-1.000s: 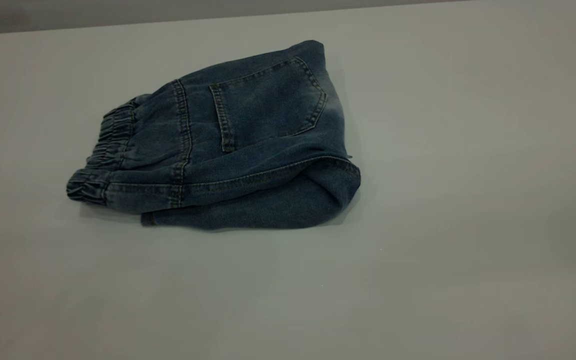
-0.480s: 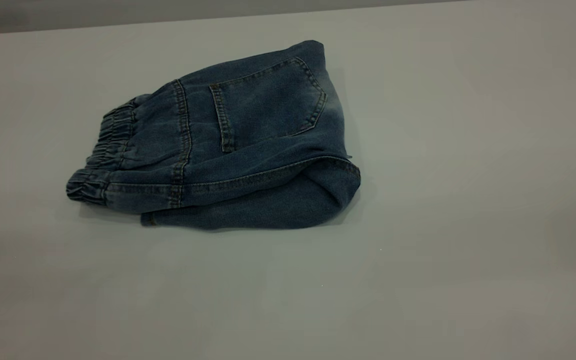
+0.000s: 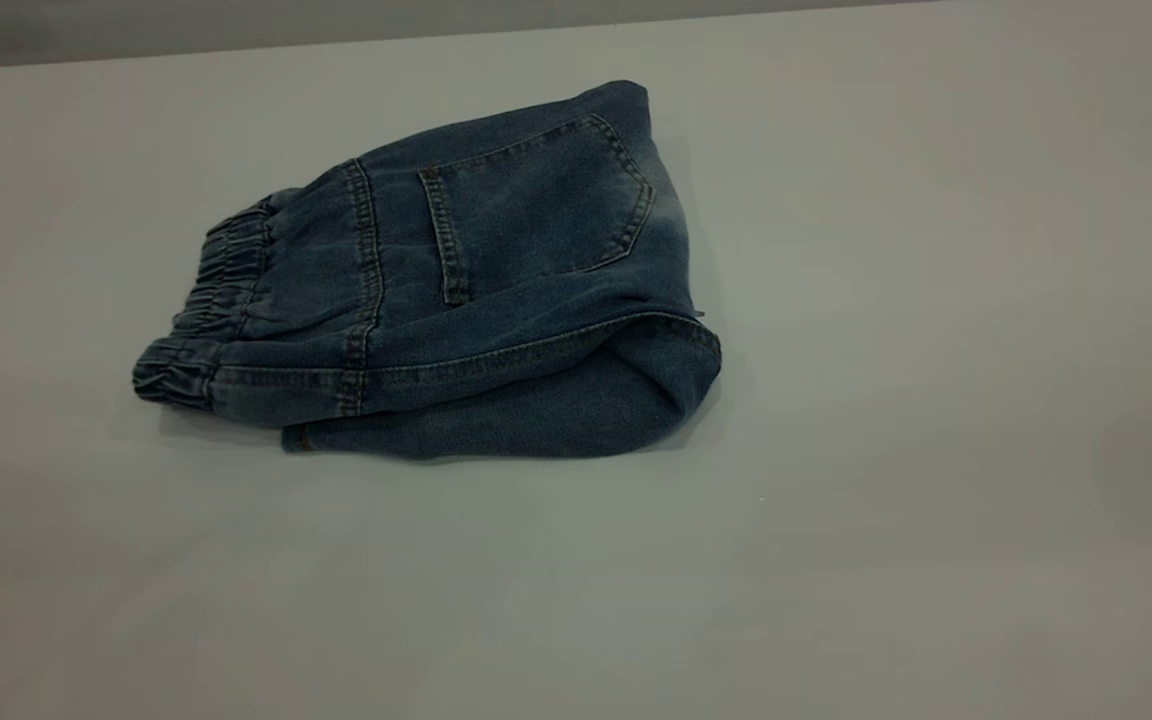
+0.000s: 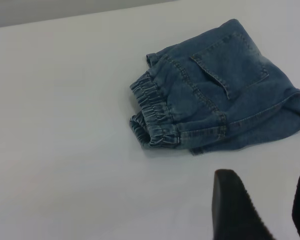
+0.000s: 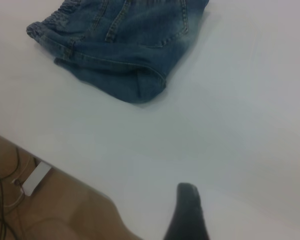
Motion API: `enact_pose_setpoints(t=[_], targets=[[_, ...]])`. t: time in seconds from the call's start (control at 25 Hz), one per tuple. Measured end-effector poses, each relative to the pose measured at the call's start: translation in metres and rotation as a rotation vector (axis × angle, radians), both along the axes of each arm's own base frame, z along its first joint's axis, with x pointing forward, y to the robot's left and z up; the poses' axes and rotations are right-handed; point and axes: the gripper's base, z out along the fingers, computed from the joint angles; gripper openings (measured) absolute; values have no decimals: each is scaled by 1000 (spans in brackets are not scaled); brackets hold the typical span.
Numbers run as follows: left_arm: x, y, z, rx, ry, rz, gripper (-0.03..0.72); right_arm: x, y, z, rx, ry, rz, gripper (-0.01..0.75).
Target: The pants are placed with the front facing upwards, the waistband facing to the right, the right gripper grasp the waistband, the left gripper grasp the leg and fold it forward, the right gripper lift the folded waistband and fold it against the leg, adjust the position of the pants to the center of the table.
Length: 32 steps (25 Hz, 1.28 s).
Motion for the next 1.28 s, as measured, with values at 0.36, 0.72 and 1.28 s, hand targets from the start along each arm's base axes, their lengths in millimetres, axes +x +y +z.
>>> enact_pose_setpoints(t=[0.36, 0.72, 1.28], targets=[[-1, -1, 0, -1, 0, 137, 284, -4, -8, 1, 16, -28, -328, 481], [-2, -2, 0, 0, 0, 345, 284, -24, -13, 1, 60, -142, -577, 481], [-2, -2, 0, 2, 0, 349, 284, -24, -13, 1, 61, -141, -575, 481]])
